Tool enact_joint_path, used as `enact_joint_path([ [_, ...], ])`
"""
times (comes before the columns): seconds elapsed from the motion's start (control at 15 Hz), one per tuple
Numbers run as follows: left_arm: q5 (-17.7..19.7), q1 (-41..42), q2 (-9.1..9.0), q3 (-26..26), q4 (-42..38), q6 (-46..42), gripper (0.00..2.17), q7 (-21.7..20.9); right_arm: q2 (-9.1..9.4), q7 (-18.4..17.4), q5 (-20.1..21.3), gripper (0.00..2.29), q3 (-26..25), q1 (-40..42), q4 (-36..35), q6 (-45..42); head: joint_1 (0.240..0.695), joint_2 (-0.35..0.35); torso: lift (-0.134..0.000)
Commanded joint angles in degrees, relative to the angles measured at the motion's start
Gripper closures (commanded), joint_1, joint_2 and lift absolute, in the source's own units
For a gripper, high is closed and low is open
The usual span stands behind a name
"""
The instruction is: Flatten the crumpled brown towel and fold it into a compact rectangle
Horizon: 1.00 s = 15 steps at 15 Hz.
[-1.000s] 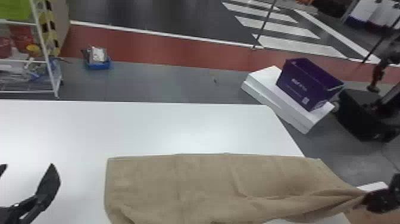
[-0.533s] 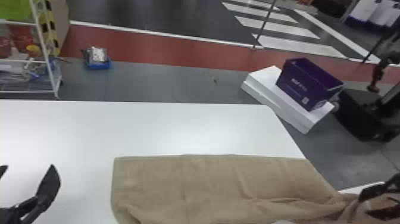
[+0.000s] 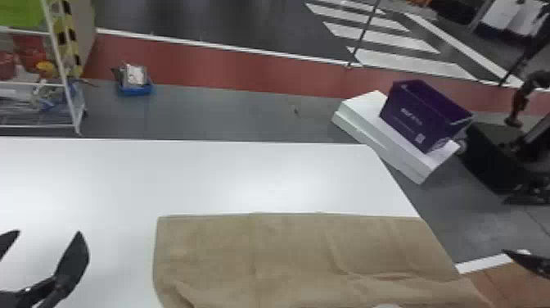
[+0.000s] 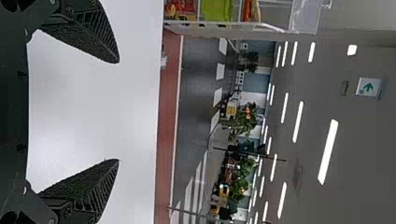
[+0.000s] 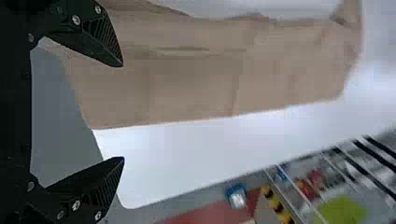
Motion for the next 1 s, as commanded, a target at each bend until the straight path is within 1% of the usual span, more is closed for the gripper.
enact_joint_path([
  [0.0, -0.1, 1.4, -0.15, -1.0, -0.5, 0.0, 0.14, -2.7, 4.73, -12.2, -16.3, 0.08, 4.2, -5.7, -0.2, 9.8, 0.695, -0.35, -0.124],
  [0.07, -0.2, 1.9, -0.15, -1.3, -0.6, 0.0, 0.14, -3.1, 5.17, -18.2, -19.2, 0.08, 6.1, -8.2, -0.2, 15.1, 0.695, -0.35, -0.124],
  [0.13, -0.5, 2.7, -0.15, -1.4, -1.5, 0.7, 0.14, -3.9, 6.4, -23.7, -21.7, 0.08, 8.5, -11.5, -0.1, 19.7, 0.695, -0.35, -0.124],
  [0.2, -1.0, 4.0, -0.15, -1.5, -3.6, 3.2, 0.14, -5.1, 7.63, -26.3, -21.7, 0.09, 10.5, -13.4, -0.2, 20.4, 0.695, -0.35, -0.124],
  [0.27, -1.7, 5.1, -0.15, -1.6, -5.6, 6.5, 0.14, -6.4, 8.69, -30.4, -23.1, 0.1, 11.9, -14.1, -0.5, 21.9, 0.695, -0.35, -0.124],
  [0.33, -2.3, 5.9, -0.15, -2.1, -7.3, 11.6, 0.14, -8.3, 10.01, -35.4, -23.1, 0.1, 13.3, -15.2, -0.6, 22.5, 0.695, -0.35, -0.124],
  [0.4, -3.3, 5.9, -0.15, -3.0, -7.8, 16.5, 0.14, -9.3, 11.15, -40.7, -22.4, 0.1, 14.7, -16.4, -0.2, 22.5, 0.695, -0.35, -0.124],
  [0.47, -4.3, 5.6, -0.15, -4.1, -7.8, 19.9, 0.14, -9.5, 12.55, -44.9, -21.7, 0.1, 15.5, -17.8, 0.6, 22.6, 0.695, -0.35, -0.124],
  [0.53, -4.9, 5.4, -0.15, -5.0, -8.5, 23.6, 0.14, -9.7, 12.99, -46.5, -21.4, 0.1, 15.8, -18.4, 1.3, 23.3, 0.695, -0.35, -0.124],
  [0.6, -5.2, 5.2, -0.15, -6.1, -9.2, 26.7, 0.14, -10.2, 13.52, -47.0, -20.8, 0.11, 15.9, -18.9, 2.2, 23.2, 0.695, -0.35, -0.124],
  [0.67, -5.9, 4.8, -0.15, -7.7, -10.0, 31.1, 0.14, -10.2, 13.52, -47.7, -20.7, 0.11, 15.7, -19.3, 3.0, 23.2, 0.695, -0.35, -0.124],
  [0.87, -6.3, 4.1, -0.15, -9.9, -10.3, 33.6, 0.15, -9.3, 13.7, -47.7, -19.5, 0.11, 14.6, -19.2, 4.1, 23.2, 0.695, -0.35, -0.124],
  [0.93, -6.3, 3.9, -0.15, -10.3, -10.6, 35.9, 0.15, -8.8, 13.61, -47.7, -19.5, 0.11, 14.1, -19.0, 4.6, 23.2, 0.695, -0.35, -0.124],
])
